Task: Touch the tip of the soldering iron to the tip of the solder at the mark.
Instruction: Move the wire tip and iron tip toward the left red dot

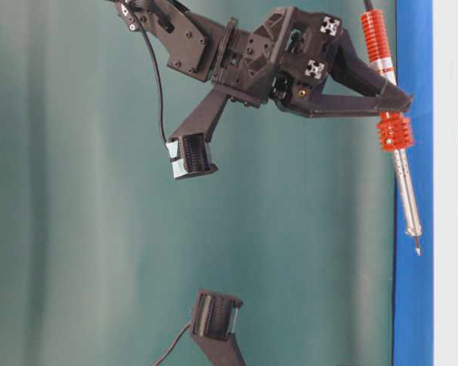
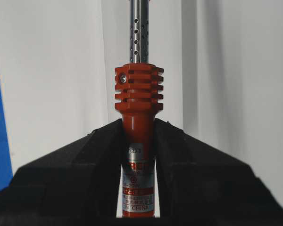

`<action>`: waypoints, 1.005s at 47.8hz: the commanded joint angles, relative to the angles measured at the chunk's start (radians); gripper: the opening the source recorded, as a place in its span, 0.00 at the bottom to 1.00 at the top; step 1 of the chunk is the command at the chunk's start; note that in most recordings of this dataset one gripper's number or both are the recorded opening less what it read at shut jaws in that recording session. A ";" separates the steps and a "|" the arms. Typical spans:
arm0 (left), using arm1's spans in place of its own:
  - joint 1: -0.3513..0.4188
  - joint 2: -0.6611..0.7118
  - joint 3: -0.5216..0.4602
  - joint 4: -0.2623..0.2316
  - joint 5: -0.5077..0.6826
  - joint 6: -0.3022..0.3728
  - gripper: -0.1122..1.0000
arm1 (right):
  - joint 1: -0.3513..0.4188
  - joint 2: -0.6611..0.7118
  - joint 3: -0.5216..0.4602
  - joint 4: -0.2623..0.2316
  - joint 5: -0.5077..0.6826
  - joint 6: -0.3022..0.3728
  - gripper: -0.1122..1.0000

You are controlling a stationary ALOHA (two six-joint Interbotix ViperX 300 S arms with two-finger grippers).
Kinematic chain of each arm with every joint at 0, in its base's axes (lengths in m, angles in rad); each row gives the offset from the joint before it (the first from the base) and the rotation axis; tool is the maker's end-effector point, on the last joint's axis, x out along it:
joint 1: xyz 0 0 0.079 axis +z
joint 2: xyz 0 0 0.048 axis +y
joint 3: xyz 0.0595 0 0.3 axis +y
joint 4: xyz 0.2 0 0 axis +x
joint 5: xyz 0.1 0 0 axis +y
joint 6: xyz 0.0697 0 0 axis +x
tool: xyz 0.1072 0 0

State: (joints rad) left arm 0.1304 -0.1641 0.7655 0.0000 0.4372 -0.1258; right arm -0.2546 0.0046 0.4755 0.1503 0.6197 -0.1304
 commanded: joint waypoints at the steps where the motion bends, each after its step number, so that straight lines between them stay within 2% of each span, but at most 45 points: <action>1: 0.002 -0.006 -0.031 0.003 -0.015 0.006 0.11 | -0.002 -0.012 -0.020 -0.002 -0.006 0.002 0.16; 28: 0.011 0.002 -0.035 0.003 -0.031 0.011 0.11 | -0.003 0.005 -0.028 -0.002 -0.009 0.002 0.16; 48: 0.012 0.009 -0.040 0.003 -0.031 0.014 0.11 | 0.009 0.072 -0.104 -0.021 0.014 0.000 0.16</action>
State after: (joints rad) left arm 0.1396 -0.1473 0.7486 0.0015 0.4126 -0.1135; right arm -0.2531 0.0798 0.4065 0.1335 0.6320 -0.1304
